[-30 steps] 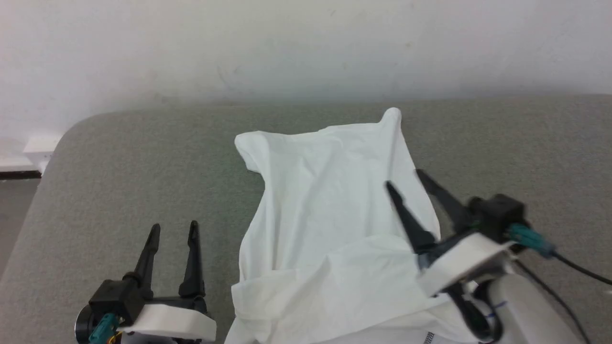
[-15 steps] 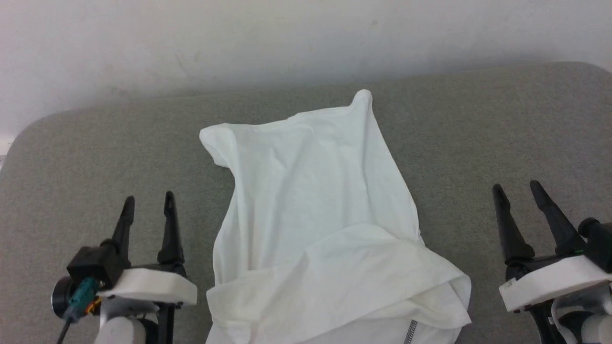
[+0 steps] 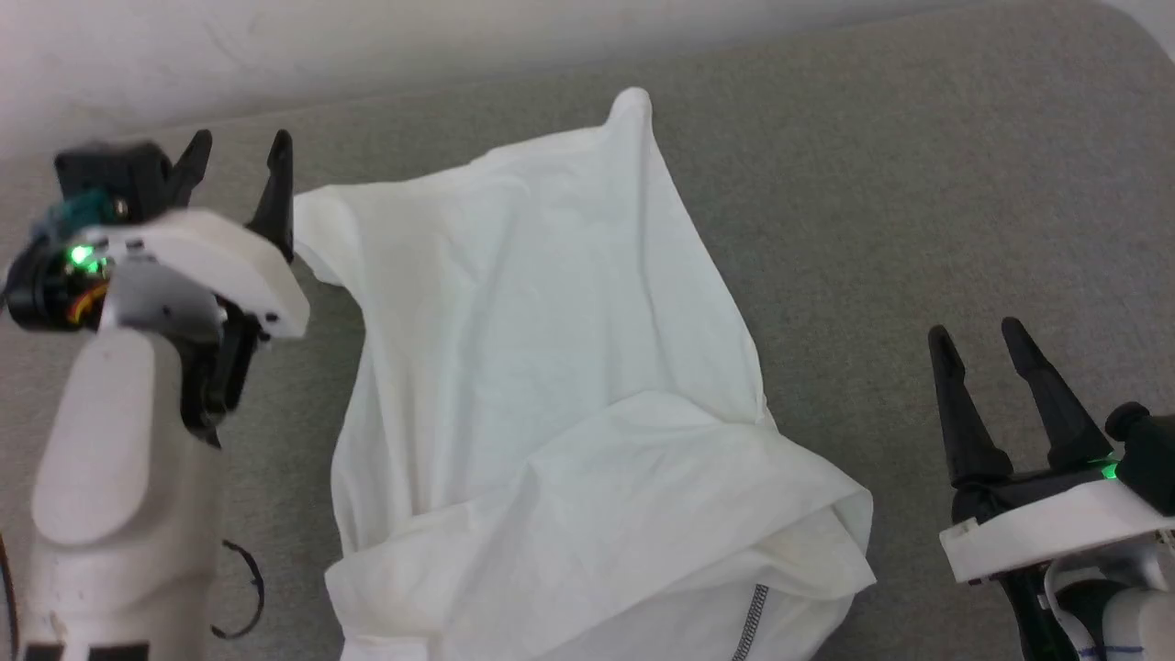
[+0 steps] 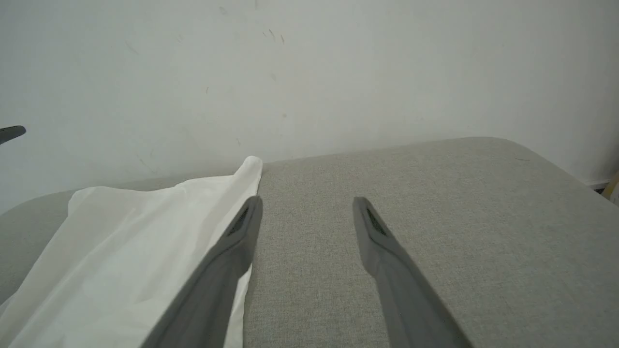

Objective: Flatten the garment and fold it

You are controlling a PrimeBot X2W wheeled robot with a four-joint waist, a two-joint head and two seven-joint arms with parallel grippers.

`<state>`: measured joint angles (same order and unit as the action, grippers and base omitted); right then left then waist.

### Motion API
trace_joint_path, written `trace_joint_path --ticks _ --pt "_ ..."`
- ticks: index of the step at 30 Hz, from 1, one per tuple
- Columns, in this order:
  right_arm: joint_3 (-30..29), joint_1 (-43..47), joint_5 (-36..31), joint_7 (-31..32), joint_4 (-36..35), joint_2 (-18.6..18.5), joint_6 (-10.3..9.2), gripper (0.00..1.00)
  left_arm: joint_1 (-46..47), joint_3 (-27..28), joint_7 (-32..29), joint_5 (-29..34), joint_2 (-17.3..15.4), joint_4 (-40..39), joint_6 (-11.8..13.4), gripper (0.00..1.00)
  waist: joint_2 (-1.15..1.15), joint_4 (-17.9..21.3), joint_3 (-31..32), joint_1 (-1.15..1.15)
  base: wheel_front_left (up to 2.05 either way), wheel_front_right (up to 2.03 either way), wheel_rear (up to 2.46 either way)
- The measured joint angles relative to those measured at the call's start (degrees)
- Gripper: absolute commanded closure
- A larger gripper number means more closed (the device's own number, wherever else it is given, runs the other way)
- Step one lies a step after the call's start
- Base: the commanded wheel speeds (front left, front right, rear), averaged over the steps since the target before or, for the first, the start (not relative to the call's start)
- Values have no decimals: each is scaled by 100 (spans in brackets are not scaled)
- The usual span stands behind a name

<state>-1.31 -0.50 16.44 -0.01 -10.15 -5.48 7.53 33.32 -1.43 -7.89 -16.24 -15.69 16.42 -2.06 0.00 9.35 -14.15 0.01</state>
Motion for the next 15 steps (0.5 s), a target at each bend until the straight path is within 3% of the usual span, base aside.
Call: trace_joint_path --ticks 11,15 --pt "361 -338 238 -237 355 -29 0 0 1296 -145 -2948 -213 -643 2001 -92 0 0 490 -590 0 0 0 0" --pt "382 -403 361 -305 512 -33 0 0 1421 -256 -3555 -245 -740 2198 -141 0 0 649 -758 -1 0 0 0"
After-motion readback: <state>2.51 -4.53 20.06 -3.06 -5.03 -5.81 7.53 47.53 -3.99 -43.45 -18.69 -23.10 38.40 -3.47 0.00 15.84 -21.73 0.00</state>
